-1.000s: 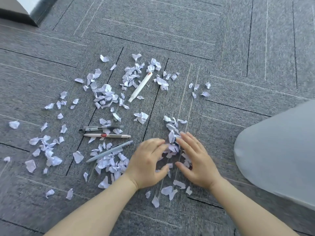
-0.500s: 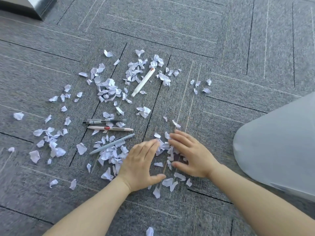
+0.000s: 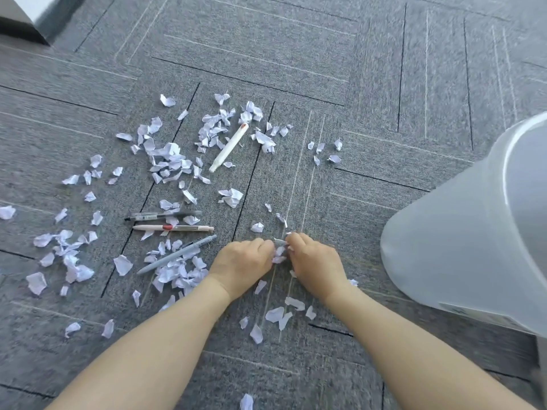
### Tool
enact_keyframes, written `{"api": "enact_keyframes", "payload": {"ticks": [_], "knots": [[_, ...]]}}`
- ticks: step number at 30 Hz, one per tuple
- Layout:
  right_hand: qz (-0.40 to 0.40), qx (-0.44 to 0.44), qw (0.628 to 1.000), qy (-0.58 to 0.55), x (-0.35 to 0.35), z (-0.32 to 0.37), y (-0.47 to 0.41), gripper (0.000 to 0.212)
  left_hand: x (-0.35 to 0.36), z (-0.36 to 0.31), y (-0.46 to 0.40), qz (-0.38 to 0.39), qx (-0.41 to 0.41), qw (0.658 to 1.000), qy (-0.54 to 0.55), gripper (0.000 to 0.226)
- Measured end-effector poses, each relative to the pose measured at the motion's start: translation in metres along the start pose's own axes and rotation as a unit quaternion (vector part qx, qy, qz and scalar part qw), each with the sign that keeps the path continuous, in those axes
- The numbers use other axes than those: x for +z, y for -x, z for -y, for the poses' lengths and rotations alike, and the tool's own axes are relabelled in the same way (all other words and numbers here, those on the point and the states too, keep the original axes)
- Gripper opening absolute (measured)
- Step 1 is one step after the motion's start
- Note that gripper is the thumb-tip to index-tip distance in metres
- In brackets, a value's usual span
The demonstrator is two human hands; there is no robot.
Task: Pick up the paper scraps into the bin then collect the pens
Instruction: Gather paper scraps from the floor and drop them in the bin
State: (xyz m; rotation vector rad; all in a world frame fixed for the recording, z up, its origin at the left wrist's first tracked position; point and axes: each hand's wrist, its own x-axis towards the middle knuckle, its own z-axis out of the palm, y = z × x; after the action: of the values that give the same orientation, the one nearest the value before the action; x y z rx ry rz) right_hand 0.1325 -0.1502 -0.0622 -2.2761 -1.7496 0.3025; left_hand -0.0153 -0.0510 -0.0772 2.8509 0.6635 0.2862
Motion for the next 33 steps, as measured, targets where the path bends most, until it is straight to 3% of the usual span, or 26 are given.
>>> {"api": "enact_keyframes", "payload": {"ticks": [2, 5, 8, 12, 14, 16, 18, 21, 23, 25, 28, 30, 33], "knots": [[-0.020, 0.112, 0.988, -0.106, -0.013, 0.016, 0.001, 0.011, -0.019, -0.007, -0.007, -0.031, -0.114, 0.987, 0.109, 0.025], [-0.096, 0.184, 0.937, -0.282, -0.059, 0.047, -0.010, 0.020, -0.065, -0.020, -0.039, -0.147, -0.254, 0.917, 0.272, 0.025], [-0.206, 0.169, 0.892, -0.365, -0.141, 0.065, -0.027, 0.021, -0.130, -0.047, -0.091, -0.264, -0.235, 0.870, 0.345, 0.027], [-0.341, 0.158, 0.862, -0.340, -0.254, 0.047, -0.014, 0.020, -0.200, -0.112, -0.155, -0.320, -0.098, 0.832, 0.442, 0.028], [-0.379, 0.193, 0.847, -0.319, -0.289, 0.022, 0.007, 0.018, -0.215, -0.152, -0.179, -0.299, -0.049, 0.830, 0.469, 0.026], [-0.375, 0.258, 0.844, -0.282, -0.303, -0.011, 0.030, 0.018, -0.219, -0.192, -0.198, -0.255, -0.033, 0.850, 0.459, 0.025], [-0.323, 0.327, 0.853, -0.247, -0.303, -0.045, 0.052, 0.018, -0.210, -0.225, -0.211, -0.160, -0.026, 0.881, 0.445, 0.024], [-0.232, 0.399, 0.854, -0.240, -0.296, -0.076, 0.079, 0.019, -0.188, -0.250, -0.218, -0.008, -0.008, 0.943, 0.334, 0.020], [-0.231, 0.424, 0.848, -0.217, -0.297, -0.085, 0.090, 0.025, -0.181, -0.254, -0.213, 0.015, 0.012, 0.942, 0.334, 0.028], [-0.310, 0.408, 0.830, -0.220, -0.304, -0.076, 0.092, 0.021, -0.185, -0.250, -0.202, -0.030, 0.020, 0.899, 0.437, 0.032], [-0.418, 0.293, 0.811, -0.285, -0.310, -0.040, 0.077, 0.020, -0.188, -0.222, -0.183, -0.169, 0.005, 0.830, 0.532, 0.031], [-0.400, 0.195, 0.826, -0.346, -0.300, -0.007, 0.055, 0.020, -0.174, -0.187, -0.164, -0.220, -0.028, 0.832, 0.508, 0.029], [-0.299, 0.114, 0.871, -0.373, -0.250, 0.030, 0.016, 0.018, -0.131, -0.121, -0.117, -0.214, -0.118, 0.874, 0.419, 0.029]]}}
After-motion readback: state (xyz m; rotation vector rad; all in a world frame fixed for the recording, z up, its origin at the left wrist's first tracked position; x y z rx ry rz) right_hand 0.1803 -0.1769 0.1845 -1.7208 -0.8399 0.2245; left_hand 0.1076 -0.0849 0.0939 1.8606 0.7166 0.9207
